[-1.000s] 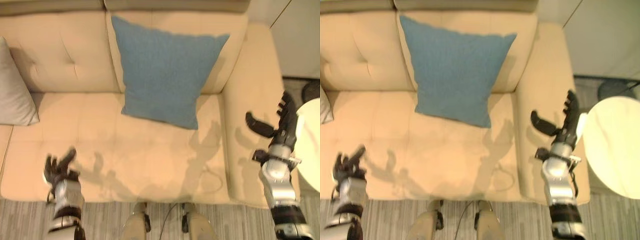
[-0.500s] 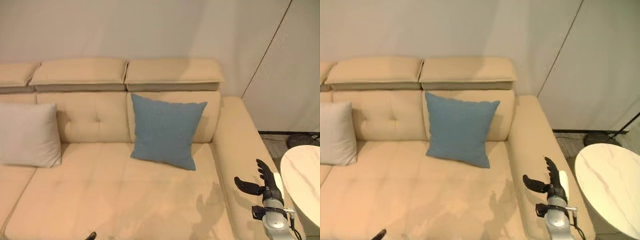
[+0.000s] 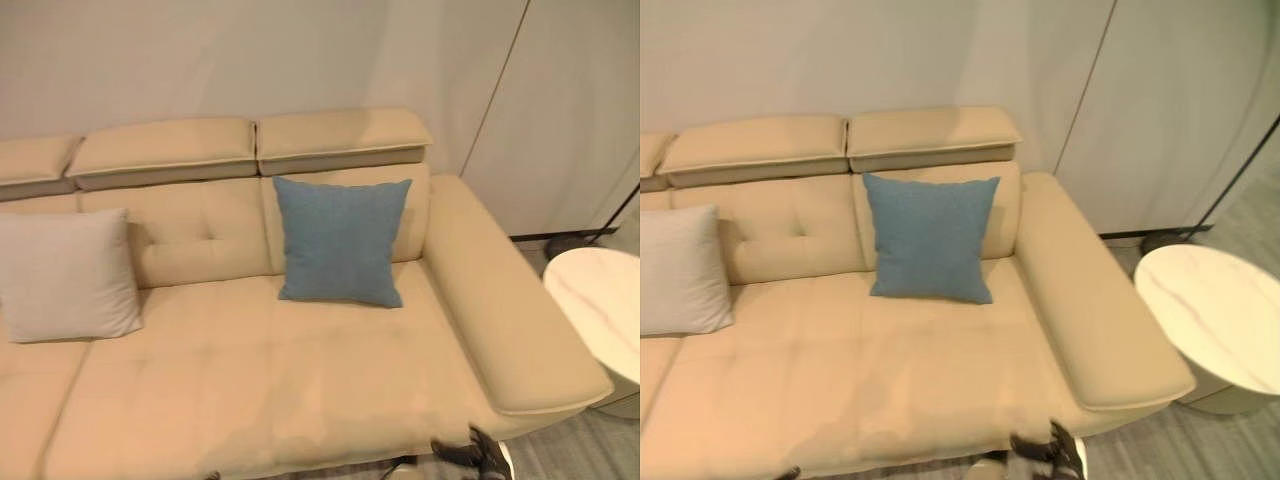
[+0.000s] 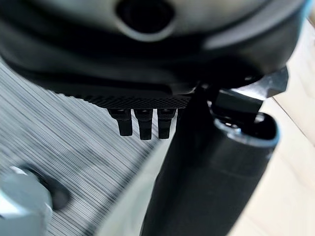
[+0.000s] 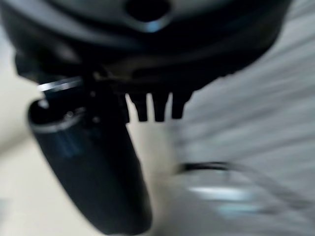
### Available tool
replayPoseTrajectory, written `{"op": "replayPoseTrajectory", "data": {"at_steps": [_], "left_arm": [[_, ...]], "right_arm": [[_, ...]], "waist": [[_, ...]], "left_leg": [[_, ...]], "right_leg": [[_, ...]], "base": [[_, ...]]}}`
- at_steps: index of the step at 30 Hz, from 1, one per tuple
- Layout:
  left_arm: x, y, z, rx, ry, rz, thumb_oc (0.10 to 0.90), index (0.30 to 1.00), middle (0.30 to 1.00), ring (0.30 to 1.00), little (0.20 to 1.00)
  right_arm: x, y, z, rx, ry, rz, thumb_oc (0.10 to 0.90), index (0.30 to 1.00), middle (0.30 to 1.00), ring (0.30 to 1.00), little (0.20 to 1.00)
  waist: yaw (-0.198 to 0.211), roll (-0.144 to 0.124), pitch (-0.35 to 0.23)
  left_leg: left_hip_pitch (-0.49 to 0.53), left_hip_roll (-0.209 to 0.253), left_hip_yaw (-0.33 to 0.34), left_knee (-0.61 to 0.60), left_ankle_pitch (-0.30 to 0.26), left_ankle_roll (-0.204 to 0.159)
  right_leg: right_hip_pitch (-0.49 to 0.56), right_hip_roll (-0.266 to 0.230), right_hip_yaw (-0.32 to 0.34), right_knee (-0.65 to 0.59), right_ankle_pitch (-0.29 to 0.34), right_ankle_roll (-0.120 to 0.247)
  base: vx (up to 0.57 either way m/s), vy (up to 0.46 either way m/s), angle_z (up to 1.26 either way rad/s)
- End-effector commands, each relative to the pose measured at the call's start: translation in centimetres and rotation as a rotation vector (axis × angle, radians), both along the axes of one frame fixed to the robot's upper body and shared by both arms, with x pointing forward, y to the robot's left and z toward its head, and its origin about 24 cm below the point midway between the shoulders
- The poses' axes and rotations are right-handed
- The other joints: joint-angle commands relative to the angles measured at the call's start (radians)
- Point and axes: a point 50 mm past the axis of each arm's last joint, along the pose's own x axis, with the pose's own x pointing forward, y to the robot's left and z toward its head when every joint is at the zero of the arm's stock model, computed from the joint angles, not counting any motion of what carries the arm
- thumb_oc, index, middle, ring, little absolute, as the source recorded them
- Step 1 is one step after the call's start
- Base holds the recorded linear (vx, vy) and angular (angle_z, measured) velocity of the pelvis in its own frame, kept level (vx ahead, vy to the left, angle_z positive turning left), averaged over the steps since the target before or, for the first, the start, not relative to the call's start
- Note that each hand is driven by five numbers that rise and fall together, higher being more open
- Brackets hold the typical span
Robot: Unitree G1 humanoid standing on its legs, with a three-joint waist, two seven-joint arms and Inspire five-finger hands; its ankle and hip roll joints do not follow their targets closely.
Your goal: Pick up all the scattered cushions and arrange them neatly on the sofa.
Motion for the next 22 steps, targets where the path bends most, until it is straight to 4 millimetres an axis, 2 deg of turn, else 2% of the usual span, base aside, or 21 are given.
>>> {"op": "replayPoseTrajectory", "data": {"at_steps": [1,3,7,12,14,17,20,22], "left_arm": [[1.4,3.6,1.2,0.106,0.017,-0.119,0.8,0.9,0.9,0.9,0.9],[1.3,3.8,1.3,0.107,0.019,-0.109,0.8,0.9,0.9,0.9,0.9],[-0.7,3.8,1.1,0.088,0.069,-0.058,0.8,0.9,0.9,0.9,0.9],[-1.8,3.2,0.8,0.055,0.103,-0.082,0.8,0.9,0.9,0.9,0.9],[-1.8,3.1,0.7,0.05,0.1,-0.097,0.8,0.9,0.9,0.9,0.9],[-1.4,2.1,0.5,0.018,0.096,-0.19,0.8,0.9,0.9,0.9,0.9],[-1.3,2.0,0.4,0.013,0.089,-0.193,0.8,0.9,0.9,0.9,0.9],[0.2,1.7,0.4,0.017,0.048,-0.249,0.8,0.9,0.9,0.9,0.9]], "right_arm": [[2.2,-1.3,0.6,-0.015,-0.056,-0.025,0.8,0.9,0.9,0.9,0.9],[2.0,-1.3,0.5,-0.006,-0.033,-0.015,0.8,0.9,0.9,0.9,0.9],[0.3,-1.9,0.2,0.006,0.044,-0.031,0.8,0.9,0.9,0.9,0.9],[-1.0,-1.7,-0.1,0.022,0.089,-0.038,0.8,0.9,0.9,0.9,0.9],[-1.1,-1.7,-0.1,0.026,0.092,-0.046,0.8,0.9,0.9,0.9,0.9],[-2.7,-1.4,-0.5,0.059,0.133,-0.099,0.8,0.9,0.9,0.9,0.9],[-2.7,-1.5,-0.4,0.061,0.131,-0.103,0.8,0.9,0.9,0.9,0.9],[-2.4,-1.5,-0.4,0.061,0.13,-0.092,0.8,0.9,0.9,0.9,0.9]], "waist": [[0.062,-0.102,-0.035],[0.07,-0.106,-0.043],[0.086,-0.104,-0.06],[0.087,-0.103,-0.067],[0.088,-0.105,-0.066],[0.083,-0.109,-0.063],[0.082,-0.11,-0.062],[0.083,-0.11,-0.059]], "left_leg": [[-0.013,-0.077,-0.001,-0.06,0.066,-0.012],[-0.014,-0.072,0.004,-0.062,0.071,-0.018],[0.001,-0.052,0.015,-0.082,0.1,-0.035],[0.016,-0.04,0.011,-0.106,0.109,-0.045],[0.02,-0.038,0.01,-0.111,0.109,-0.045],[0.026,-0.033,-0.009,-0.14,0.121,-0.044],[0.025,-0.033,-0.012,-0.146,0.124,-0.044],[0.024,-0.034,-0.021,-0.173,0.134,-0.045]], "right_leg": [[0.352,0.095,-0.019,-0.321,-0.059,-0.02],[0.368,0.101,-0.011,-0.372,-0.055,-0.022],[0.408,0.11,-0.018,-0.473,-0.028,-0.033],[0.435,0.113,-0.031,-0.522,-0.016,-0.036],[0.441,0.113,-0.034,-0.53,-0.013,-0.036],[0.439,0.116,-0.051,-0.547,0.0,-0.036],[0.438,0.117,-0.053,-0.549,0.003,-0.035],[0.436,0.118,-0.065,-0.567,0.013,-0.033]], "base": [[-0.15,-0.12,-0.17],[-0.06,-0.086,-0.22],[-0.04,-0.077,-0.24],[-0.02,-0.041,0.06],[0.0,0.0,0.0],[-0.03,-0.023,0.06],[-0.02,-0.007,0.18],[-0.07,-0.019,0.15]]}}
